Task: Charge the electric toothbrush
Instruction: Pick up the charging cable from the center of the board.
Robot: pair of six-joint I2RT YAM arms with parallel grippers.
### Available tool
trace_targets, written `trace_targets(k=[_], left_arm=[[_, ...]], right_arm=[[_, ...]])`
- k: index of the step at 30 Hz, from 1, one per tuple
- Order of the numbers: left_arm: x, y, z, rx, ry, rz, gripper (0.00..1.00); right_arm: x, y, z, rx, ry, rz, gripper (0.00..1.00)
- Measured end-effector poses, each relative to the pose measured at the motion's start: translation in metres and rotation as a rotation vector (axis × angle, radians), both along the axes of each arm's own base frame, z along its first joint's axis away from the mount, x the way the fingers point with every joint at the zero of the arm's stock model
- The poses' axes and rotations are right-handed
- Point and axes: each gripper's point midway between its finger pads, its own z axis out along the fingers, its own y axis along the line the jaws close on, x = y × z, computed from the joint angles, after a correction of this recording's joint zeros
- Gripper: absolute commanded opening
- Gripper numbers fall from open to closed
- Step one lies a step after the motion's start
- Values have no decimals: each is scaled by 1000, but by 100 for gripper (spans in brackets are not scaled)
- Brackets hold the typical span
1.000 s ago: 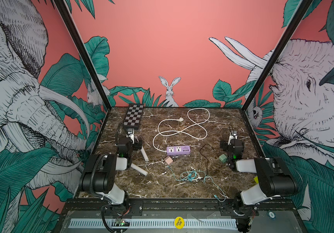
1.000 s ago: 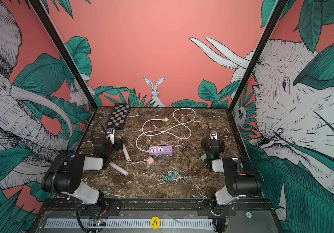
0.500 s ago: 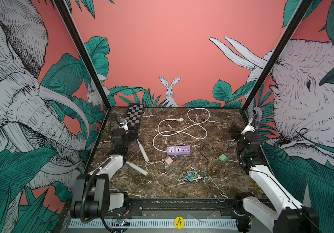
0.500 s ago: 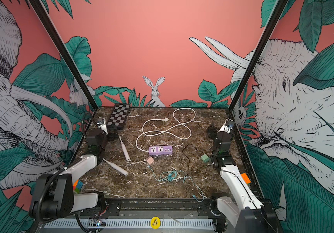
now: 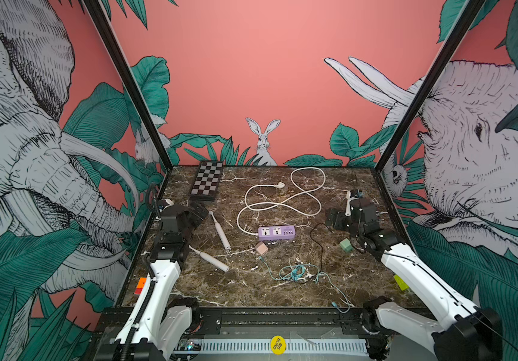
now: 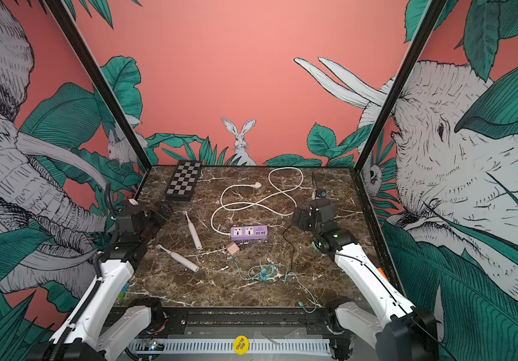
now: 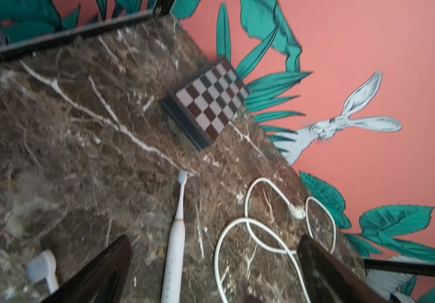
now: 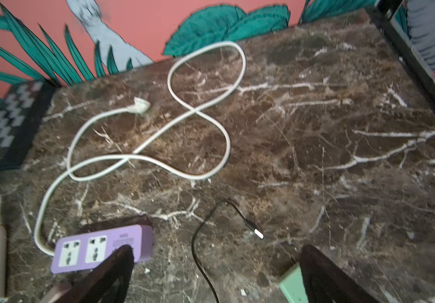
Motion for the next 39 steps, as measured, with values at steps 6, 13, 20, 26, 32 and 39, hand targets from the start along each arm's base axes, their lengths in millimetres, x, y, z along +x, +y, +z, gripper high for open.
trace_targets(k=[6,13,20,26,32,39], left_arm=[[-13,-26,-33,-54,148,-106,99],[-27,-46,-48,-35,224,-185,99],[-30,-51,-46,-22,220,-208,99],[-32,-50,-52,-17,245,-205,99],[-34,-50,-53,-24,254,-200,99],[-37,-51,-49,-43,242,-200,99]], right_arm=[[-31,40,-37,-46,182,113,88],[-63,130,-27,-101,179,427,85],[-111,202,-32,-175,156,767,76],[-140,248,-55,-226,179,946,60],[-137,262,-76,-245,199,956,54],[-121,223,-61,-294,146,753,62]])
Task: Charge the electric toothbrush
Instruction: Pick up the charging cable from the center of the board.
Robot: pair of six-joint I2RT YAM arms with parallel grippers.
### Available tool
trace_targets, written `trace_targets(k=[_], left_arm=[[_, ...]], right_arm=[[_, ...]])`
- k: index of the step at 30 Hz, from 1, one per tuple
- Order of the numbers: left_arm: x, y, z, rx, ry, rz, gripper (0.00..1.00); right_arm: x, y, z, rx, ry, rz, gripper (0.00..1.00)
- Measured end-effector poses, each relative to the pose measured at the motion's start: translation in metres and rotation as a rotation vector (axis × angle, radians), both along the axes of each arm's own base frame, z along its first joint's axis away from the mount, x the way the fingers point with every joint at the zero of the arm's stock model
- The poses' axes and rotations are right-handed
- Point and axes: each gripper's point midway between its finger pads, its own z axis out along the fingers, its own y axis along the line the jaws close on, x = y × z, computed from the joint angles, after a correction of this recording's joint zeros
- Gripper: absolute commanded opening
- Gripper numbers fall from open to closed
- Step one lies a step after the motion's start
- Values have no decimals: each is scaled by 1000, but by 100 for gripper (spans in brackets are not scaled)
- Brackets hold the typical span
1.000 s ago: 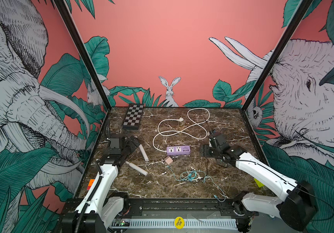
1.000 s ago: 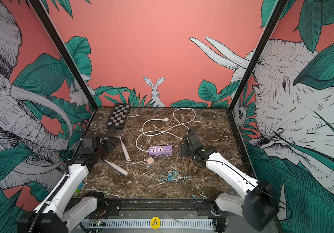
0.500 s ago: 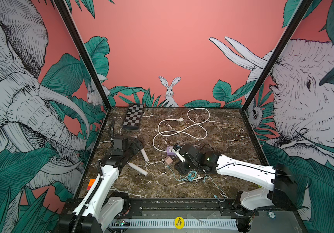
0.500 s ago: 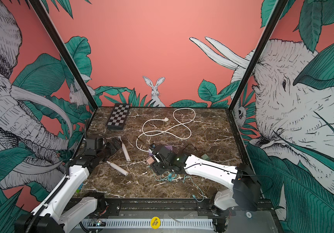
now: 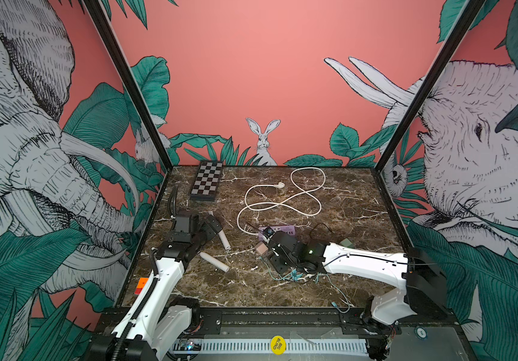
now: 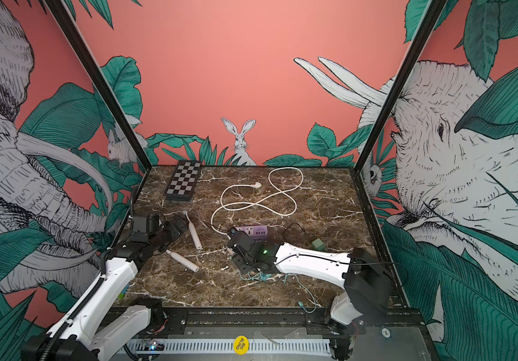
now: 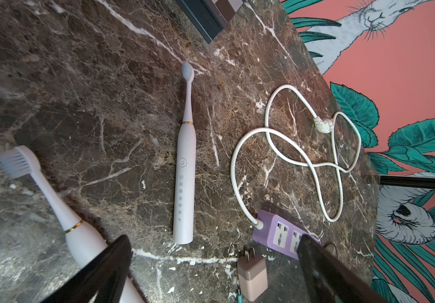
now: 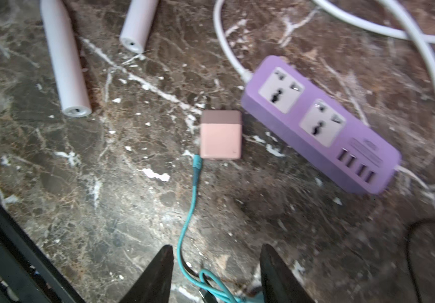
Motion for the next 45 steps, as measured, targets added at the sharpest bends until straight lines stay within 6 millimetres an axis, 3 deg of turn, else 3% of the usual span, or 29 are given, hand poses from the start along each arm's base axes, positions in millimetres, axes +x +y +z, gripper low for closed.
trace_targets(k=[3,6,8,11,13,17,23,28,33,38,45], left_arm=[[0,-1,0,-7,3,-3,99],[0,-3,-2,-16,10,-11,99],[1,-5,-5,-20,19,-15,99],[1,-8,-8,-26,33,-26,99],[1,-10,-9,-29,36,-32,99],[-2,-19,-10,-43,42,-50,99],[-18,-60,-23,-25,98,-142,99],[-25,-78,-40,-12,162,-170,99],[-23,-87,-50,-6,195,-178,99],[-21,-98,-47,-4,196,-202,99],[-18,-104,-44,-19,177,-202,99]], right_arm=[[7,-27,19,3,-34,-101,64],[32,-70,40,52,-34,-269,64],[53,-105,40,55,-19,-397,68],[65,-139,30,18,17,-512,70],[65,-142,22,7,52,-524,71],[62,-129,2,5,137,-490,71],[57,-123,-10,2,178,-464,69],[33,-139,-11,-32,155,-466,66],[-15,-143,-23,-96,172,-403,63],[-43,-158,-25,-96,209,-443,56],[-87,-180,-45,-174,255,-472,53]])
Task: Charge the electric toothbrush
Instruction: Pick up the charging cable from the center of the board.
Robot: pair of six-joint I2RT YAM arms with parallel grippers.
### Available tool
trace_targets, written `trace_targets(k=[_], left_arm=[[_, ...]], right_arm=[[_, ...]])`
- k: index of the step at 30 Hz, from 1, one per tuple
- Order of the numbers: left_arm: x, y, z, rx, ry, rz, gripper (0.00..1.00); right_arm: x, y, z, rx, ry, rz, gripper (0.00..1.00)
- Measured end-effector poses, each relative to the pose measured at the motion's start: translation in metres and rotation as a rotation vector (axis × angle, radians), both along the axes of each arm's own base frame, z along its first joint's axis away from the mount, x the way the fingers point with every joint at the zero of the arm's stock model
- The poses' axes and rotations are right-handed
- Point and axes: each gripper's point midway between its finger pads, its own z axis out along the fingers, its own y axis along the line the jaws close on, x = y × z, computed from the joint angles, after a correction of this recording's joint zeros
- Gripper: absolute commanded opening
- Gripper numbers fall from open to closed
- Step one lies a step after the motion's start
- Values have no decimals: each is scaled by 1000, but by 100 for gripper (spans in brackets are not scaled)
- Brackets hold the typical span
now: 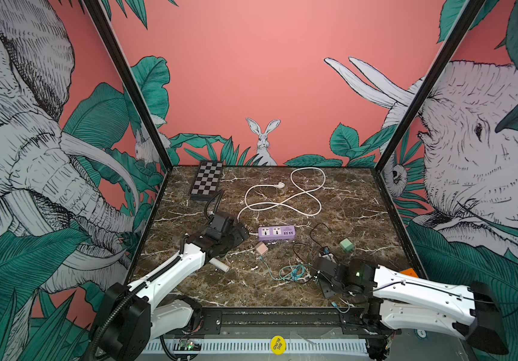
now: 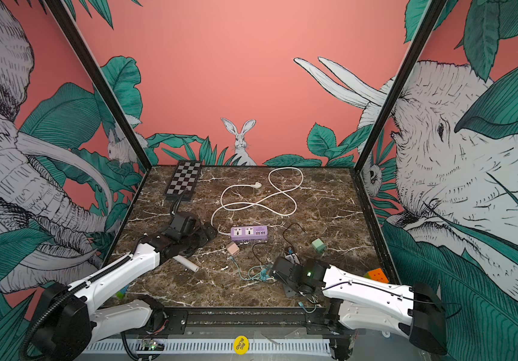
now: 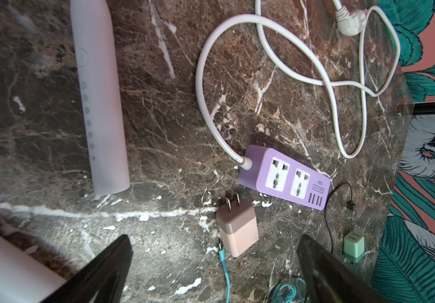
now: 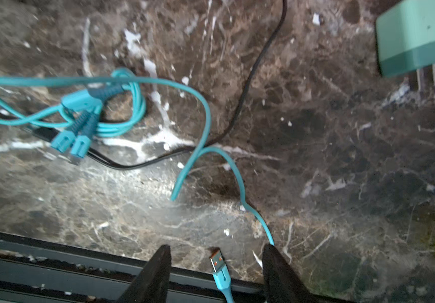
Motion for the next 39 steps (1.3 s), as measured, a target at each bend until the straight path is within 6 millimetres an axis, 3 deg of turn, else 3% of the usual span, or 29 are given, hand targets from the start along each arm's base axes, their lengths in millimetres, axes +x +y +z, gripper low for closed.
trace_targets(k=[16,25,33,39], left_arm=[[1,-5,-3,7,9,-18,99],[5,-7,2,11,-6,-34,99],[6,-7,4,14,-13,-38,99],[6,-7,4,14,-14,-39,99]], right_arm=[[-52,-2,-29,-53,67,-10,46],[-58,-17,-47,-118,88,-68,41],[-60,-21,-59,-152,96,-85,24],[-59,-15,-59,-160,97,-80,6]])
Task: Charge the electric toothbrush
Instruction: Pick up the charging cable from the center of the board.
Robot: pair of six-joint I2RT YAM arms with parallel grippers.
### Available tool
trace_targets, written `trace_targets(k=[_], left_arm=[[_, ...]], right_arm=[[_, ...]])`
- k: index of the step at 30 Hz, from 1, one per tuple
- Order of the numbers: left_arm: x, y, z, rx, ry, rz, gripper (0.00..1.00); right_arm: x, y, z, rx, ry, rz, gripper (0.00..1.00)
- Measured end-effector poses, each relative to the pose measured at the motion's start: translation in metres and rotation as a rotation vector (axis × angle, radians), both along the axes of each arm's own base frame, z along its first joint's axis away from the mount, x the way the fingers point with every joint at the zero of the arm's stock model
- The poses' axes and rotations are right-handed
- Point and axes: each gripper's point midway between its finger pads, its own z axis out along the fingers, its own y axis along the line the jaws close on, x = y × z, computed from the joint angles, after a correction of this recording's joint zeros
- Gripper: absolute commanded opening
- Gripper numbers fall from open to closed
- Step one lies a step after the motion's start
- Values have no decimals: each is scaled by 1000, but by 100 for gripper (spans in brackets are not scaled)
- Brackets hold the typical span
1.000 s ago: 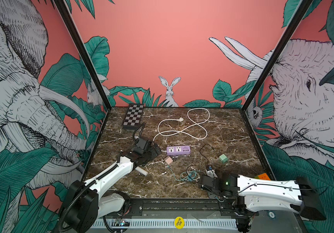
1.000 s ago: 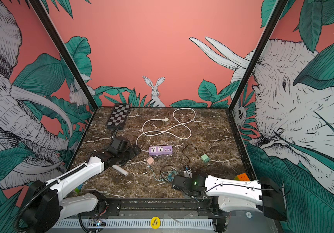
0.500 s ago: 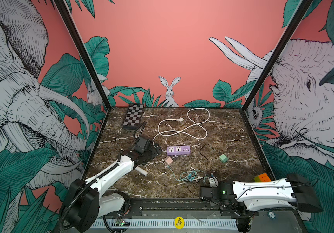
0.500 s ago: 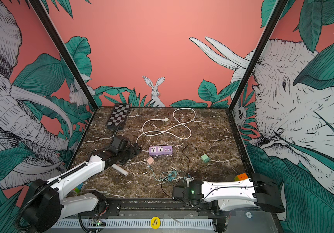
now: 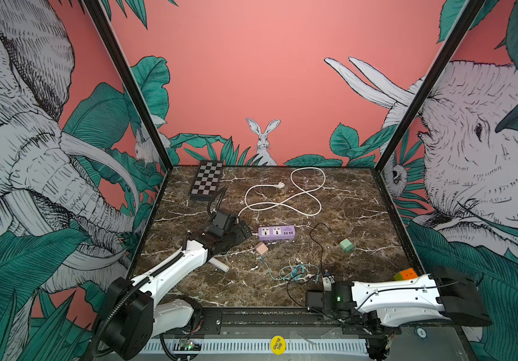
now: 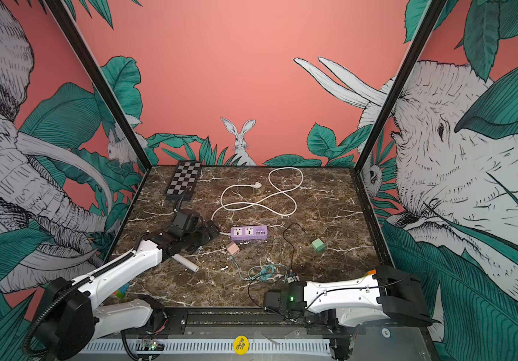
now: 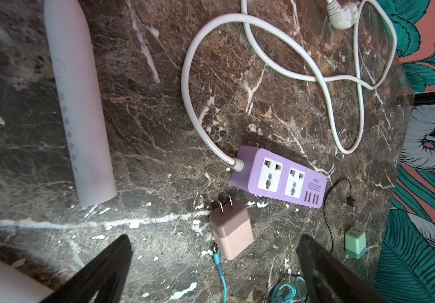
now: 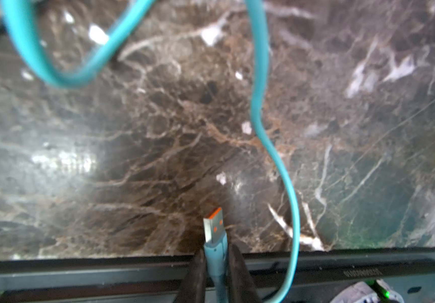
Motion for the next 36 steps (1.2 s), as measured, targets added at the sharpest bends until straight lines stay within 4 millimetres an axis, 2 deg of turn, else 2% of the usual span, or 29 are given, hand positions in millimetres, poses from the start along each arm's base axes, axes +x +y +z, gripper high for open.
trace_targets(k=[2,5,8,13,16,20,22,24,31,36], left_arm=[[0,0,0,0,0,0,99],[0,0,0,0,0,-1,99],[0,-2,1,-3,-3,-16,99],[0,-13,17,-39,-69,-104,99],[-3,-27,39,-103,-136,-192,99],[-11,-46,81,-257,-234,-272,99],[-17,-52,97,-340,-248,-279,98],[-24,-55,103,-405,-219,-267,98],[-53,-65,95,-468,-94,-221,92],[-63,-72,87,-476,-44,-204,88]], right_arm=[[0,1,0,-2,2,9,0],[3,6,7,-4,-7,33,0],[10,22,24,19,-38,78,0],[25,69,78,169,-118,239,0],[32,104,121,341,-183,365,0],[39,134,154,506,-218,494,0],[43,146,162,543,-221,550,0],[48,158,166,557,-222,591,0],[64,201,169,598,-222,697,0],[83,221,170,636,-245,688,0]])
